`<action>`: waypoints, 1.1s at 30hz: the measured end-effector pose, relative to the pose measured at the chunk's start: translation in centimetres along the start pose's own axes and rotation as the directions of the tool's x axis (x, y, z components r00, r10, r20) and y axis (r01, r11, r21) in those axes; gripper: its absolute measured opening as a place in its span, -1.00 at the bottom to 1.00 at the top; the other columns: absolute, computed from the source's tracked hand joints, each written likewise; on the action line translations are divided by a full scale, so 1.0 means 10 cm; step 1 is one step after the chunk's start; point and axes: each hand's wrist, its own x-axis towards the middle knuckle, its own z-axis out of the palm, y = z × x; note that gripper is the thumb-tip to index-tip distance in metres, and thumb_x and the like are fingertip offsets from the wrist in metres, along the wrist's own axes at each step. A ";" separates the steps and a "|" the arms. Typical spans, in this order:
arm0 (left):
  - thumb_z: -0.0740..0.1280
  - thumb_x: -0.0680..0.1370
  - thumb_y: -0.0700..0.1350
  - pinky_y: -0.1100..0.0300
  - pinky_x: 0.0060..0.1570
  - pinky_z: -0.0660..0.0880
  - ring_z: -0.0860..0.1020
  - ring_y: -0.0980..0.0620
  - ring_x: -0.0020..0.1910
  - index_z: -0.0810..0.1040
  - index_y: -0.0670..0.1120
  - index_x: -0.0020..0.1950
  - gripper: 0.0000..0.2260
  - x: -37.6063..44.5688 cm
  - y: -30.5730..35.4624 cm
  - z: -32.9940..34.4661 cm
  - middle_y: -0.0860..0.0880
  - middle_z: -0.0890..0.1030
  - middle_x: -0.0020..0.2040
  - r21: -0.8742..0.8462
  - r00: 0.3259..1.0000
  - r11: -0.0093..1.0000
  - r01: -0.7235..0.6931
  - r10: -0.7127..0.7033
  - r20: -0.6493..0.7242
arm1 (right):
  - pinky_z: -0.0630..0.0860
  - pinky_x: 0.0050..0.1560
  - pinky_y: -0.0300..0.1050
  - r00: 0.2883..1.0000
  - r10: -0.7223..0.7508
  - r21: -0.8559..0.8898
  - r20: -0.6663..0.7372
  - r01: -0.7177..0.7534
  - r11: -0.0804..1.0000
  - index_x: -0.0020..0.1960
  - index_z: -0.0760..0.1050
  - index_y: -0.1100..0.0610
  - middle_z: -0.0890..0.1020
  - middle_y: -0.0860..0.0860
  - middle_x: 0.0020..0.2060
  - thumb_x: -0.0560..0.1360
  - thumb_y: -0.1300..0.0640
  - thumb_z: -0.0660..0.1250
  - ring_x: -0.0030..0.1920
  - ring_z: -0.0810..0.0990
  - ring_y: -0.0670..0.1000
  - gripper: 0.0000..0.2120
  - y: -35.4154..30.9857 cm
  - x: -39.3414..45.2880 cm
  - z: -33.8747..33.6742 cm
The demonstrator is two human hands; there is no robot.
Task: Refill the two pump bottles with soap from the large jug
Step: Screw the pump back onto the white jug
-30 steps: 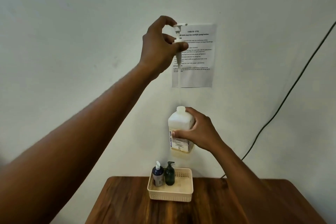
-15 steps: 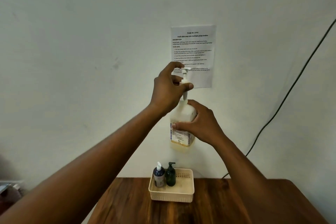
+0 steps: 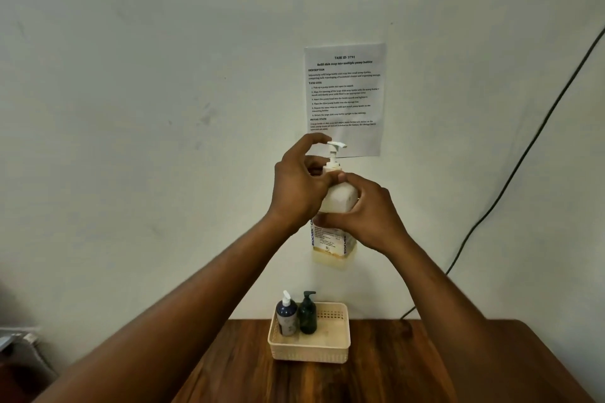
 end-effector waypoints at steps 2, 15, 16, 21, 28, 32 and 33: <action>0.60 0.44 -0.25 0.09 0.06 0.67 0.72 -0.01 -0.07 0.61 0.06 0.24 -0.56 -0.03 -0.03 0.04 -0.06 0.75 -0.11 -0.018 0.999 1.000 0.018 -0.019 -0.039 | 0.66 0.00 -0.05 1.000 0.002 -0.004 0.000 -0.002 1.000 0.22 0.58 -0.18 0.70 -0.23 0.00 0.07 -0.32 0.62 -0.02 0.66 -0.18 -0.25 0.01 -0.01 0.01; 0.43 0.63 -0.15 0.17 0.09 0.62 0.70 0.16 -0.09 0.73 -0.14 0.06 -0.90 0.19 -0.12 -0.11 -0.03 0.77 -0.10 -0.047 0.984 0.994 0.097 -0.088 0.156 | 0.59 -0.12 -0.25 1.000 0.021 -0.055 0.011 -0.021 0.998 0.25 0.53 -0.24 0.66 -0.28 -0.02 0.12 -0.34 0.62 -0.05 0.64 -0.22 -0.26 0.09 0.00 -0.06; 0.45 0.62 -0.15 0.15 0.09 0.63 0.71 0.12 -0.08 0.73 -0.15 0.06 -0.90 0.21 -0.11 -0.11 -0.04 0.77 -0.09 -0.052 0.978 0.992 0.113 -0.102 0.183 | 0.59 -0.11 -0.26 1.000 0.022 -0.054 0.013 -0.021 0.998 0.25 0.54 -0.23 0.66 -0.28 -0.01 0.12 -0.33 0.62 -0.04 0.64 -0.21 -0.27 0.09 0.01 -0.07; 0.59 0.48 -0.18 -0.11 0.23 0.64 0.74 -0.20 0.05 0.73 -0.23 0.05 -0.79 0.26 -0.07 -0.04 -0.20 0.77 -0.02 -0.096 0.970 0.978 0.187 -0.167 0.178 | 0.63 -0.06 -0.17 0.999 0.031 -0.041 0.013 -0.030 0.999 0.26 0.54 -0.19 0.67 -0.26 -0.01 0.10 -0.35 0.60 -0.03 0.64 -0.21 -0.23 0.07 0.04 -0.06; 0.72 0.30 -0.01 0.13 -0.23 0.54 0.58 0.05 -0.28 0.61 -0.12 -0.20 -0.66 0.25 -0.07 0.03 -0.06 0.64 -0.27 0.033 0.991 0.991 0.130 -0.131 0.024 | 0.62 -0.03 -0.18 1.000 0.018 -0.079 -0.016 -0.020 0.997 0.39 0.50 -0.20 0.66 -0.25 0.07 0.09 -0.37 0.58 0.02 0.64 -0.20 -0.11 0.07 0.06 -0.05; 0.67 0.38 -0.06 0.18 -0.26 0.53 0.56 0.08 -0.29 0.62 -0.16 -0.18 -0.72 0.27 -0.07 0.04 -0.06 0.65 -0.26 0.089 0.994 0.992 0.088 -0.094 0.063 | 0.54 -0.10 -0.27 0.999 0.010 -0.084 -0.047 -0.014 0.996 0.39 0.49 -0.20 0.64 -0.28 0.01 0.13 -0.35 0.60 -0.02 0.62 -0.21 -0.14 0.07 0.04 -0.04; 0.64 0.43 -0.11 0.12 -0.16 0.59 0.61 0.04 -0.22 0.66 -0.19 -0.11 -0.77 0.27 -0.07 0.03 -0.12 0.71 -0.18 0.072 0.986 0.992 0.100 -0.108 0.124 | 0.53 -0.11 -0.28 0.999 0.012 -0.084 -0.045 -0.015 0.996 0.39 0.49 -0.21 0.62 -0.29 -0.02 0.13 -0.34 0.61 -0.02 0.62 -0.20 -0.14 0.08 0.03 -0.04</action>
